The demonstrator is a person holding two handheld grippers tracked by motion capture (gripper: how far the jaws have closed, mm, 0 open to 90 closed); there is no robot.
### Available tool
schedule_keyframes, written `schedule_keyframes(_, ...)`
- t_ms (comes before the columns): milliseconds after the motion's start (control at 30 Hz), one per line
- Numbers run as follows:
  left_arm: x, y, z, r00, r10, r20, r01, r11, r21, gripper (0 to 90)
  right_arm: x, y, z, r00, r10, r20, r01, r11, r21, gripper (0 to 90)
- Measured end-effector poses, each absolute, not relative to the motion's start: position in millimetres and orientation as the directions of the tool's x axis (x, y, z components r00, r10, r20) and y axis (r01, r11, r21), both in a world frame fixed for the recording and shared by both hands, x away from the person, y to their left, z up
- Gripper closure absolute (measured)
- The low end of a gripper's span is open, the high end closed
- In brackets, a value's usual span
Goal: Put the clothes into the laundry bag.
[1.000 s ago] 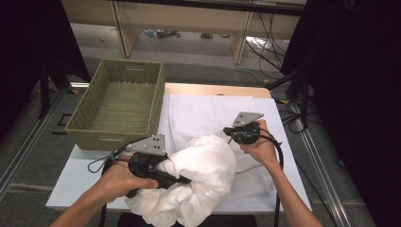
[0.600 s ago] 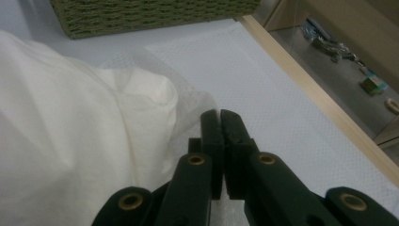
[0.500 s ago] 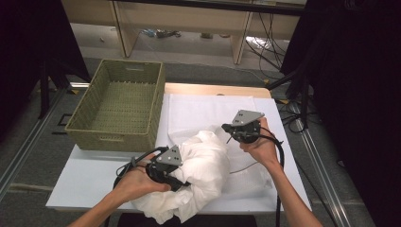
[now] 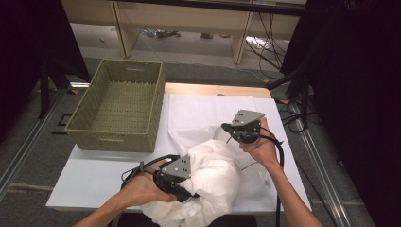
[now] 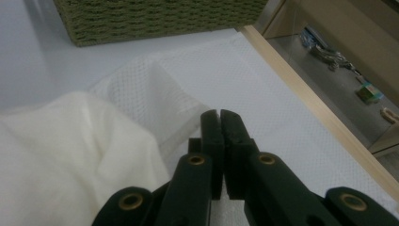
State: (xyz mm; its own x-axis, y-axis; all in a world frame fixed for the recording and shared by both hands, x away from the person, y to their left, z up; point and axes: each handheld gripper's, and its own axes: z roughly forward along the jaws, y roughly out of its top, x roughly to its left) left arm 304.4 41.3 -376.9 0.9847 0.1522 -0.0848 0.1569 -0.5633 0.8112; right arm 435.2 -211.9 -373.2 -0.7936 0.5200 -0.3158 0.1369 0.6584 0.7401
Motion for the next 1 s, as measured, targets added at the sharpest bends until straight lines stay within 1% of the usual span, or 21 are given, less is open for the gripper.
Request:
schedule_keyframes(67, 306.3, 39.2, -375.1, 0.985, 0.152, -0.079, 0.153, -0.568, 0.809, 62.0, 434.5, -212.8, -371.3, -0.790, 0.525, -0.317, 0.133, 0.652, 0.747, 90.0)
schedule_keyframes(133, 316.1, 37.3, -378.0, 0.975, 0.210, -0.078, 0.186, -0.564, 0.804, 62.0, 433.9, -212.8, -369.5, -0.798, 0.520, -0.305, 0.138, 0.650, 0.747, 90.0)
schedule_keyframes(167, 322.0, 37.4, -379.8, 0.964, 0.253, -0.081, 0.214, -0.562, 0.799, 62.0, 434.0, -212.8, -368.4, -0.799, 0.511, -0.317, 0.124, 0.655, 0.745, 90.0)
schedule_keyframes(233, 333.3, 39.8, -381.2, 0.932, 0.352, -0.084, 0.278, -0.545, 0.791, 62.0, 431.3, -213.6, -364.9, -0.796, 0.518, -0.314, 0.128, 0.650, 0.749, 90.0)
schedule_keyframes(267, 337.4, 40.5, -380.5, 0.918, 0.383, -0.107, 0.309, -0.519, 0.797, 62.0, 430.1, -214.2, -362.7, -0.794, 0.523, -0.311, 0.129, 0.644, 0.754, 90.0)
schedule_keyframes(300, 342.1, 41.2, -378.8, 0.908, 0.407, -0.103, 0.313, -0.494, 0.811, 62.0, 431.1, -215.4, -359.8, -0.790, 0.508, -0.342, 0.095, 0.653, 0.752, 90.0)
schedule_keyframes(333, 345.8, 42.2, -375.9, 0.897, 0.432, -0.091, 0.314, -0.479, 0.819, 62.0, 429.3, -215.1, -358.6, -0.794, 0.521, -0.313, 0.119, 0.639, 0.760, 90.0)
schedule_keyframes(400, 351.8, 44.4, -368.6, 0.875, 0.477, -0.079, 0.321, -0.449, 0.834, 62.0, 427.9, -215.3, -355.4, -0.794, 0.519, -0.316, 0.113, 0.637, 0.763, 90.0)
schedule_keyframes(467, 357.5, 45.3, -363.9, 0.849, 0.528, -0.027, 0.299, -0.437, 0.848, 61.7, 426.5, -215.5, -353.6, -0.791, 0.525, -0.313, 0.114, 0.630, 0.768, 90.0)
schedule_keyframes(500, 359.8, 45.1, -364.5, 0.842, 0.539, 0.004, 0.290, -0.458, 0.840, 61.5, 426.2, -215.4, -353.2, -0.791, 0.524, -0.315, 0.111, 0.630, 0.769, 90.0)
schedule_keyframes(567, 364.4, 38.7, -375.6, 0.835, 0.550, -0.020, 0.327, -0.466, 0.822, 60.4, 426.4, -214.5, -353.6, -0.797, 0.514, -0.317, 0.105, 0.635, 0.765, 90.0)
schedule_keyframes(600, 365.6, 32.8, -384.4, 0.832, 0.552, -0.058, 0.361, -0.458, 0.813, 59.4, 426.5, -213.6, -354.4, -0.797, 0.511, -0.322, 0.101, 0.639, 0.762, 90.0)
schedule_keyframes(633, 369.4, 29.0, -392.0, 0.836, 0.547, -0.051, 0.365, -0.483, 0.796, 59.2, 425.0, -212.4, -355.1, -0.795, 0.521, -0.310, 0.121, 0.638, 0.761, 90.0)
schedule_keyframes(700, 377.1, 21.2, -406.0, 0.846, 0.522, -0.104, 0.398, -0.492, 0.774, 58.5, 424.0, -209.6, -356.0, -0.803, 0.505, -0.317, 0.109, 0.647, 0.754, 90.0)
schedule_keyframes(733, 378.1, 15.7, -411.4, 0.833, 0.530, -0.160, 0.440, -0.460, 0.771, 57.7, 423.0, -208.5, -355.6, -0.805, 0.502, -0.316, 0.108, 0.648, 0.754, 90.0)
schedule_keyframes(767, 379.8, 11.8, -413.3, 0.834, 0.524, -0.174, 0.450, -0.462, 0.764, 57.1, 422.6, -208.0, -355.1, -0.806, 0.494, -0.325, 0.097, 0.652, 0.752, 90.0)
schedule_keyframes(800, 380.8, 8.5, -413.1, 0.835, 0.521, -0.174, 0.449, -0.464, 0.764, 56.2, 421.2, -207.2, -354.7, -0.809, 0.496, -0.314, 0.105, 0.649, 0.754, 90.0)
schedule_keyframes(833, 381.4, 5.9, -411.4, 0.838, 0.521, -0.163, 0.440, -0.469, 0.766, 55.7, 421.2, -207.1, -354.3, -0.809, 0.488, -0.327, 0.092, 0.655, 0.750, 90.0)
schedule_keyframes(900, 385.1, 3.6, -406.7, 0.852, 0.511, -0.116, 0.402, -0.495, 0.770, 56.3, 419.1, -207.0, -354.1, -0.810, 0.496, -0.312, 0.108, 0.650, 0.752, 90.0)
schedule_keyframes(967, 388.8, 3.9, -402.9, 0.833, 0.541, -0.112, 0.407, -0.464, 0.787, 58.8, 418.4, -207.6, -354.0, -0.808, 0.497, -0.315, 0.108, 0.650, 0.752, 90.0)
schedule_keyframes(1000, 390.4, 4.7, -400.7, 0.817, 0.562, -0.129, 0.419, -0.425, 0.802, 59.8, 417.9, -208.3, -353.6, -0.807, 0.495, -0.324, 0.097, 0.651, 0.753, 90.0)
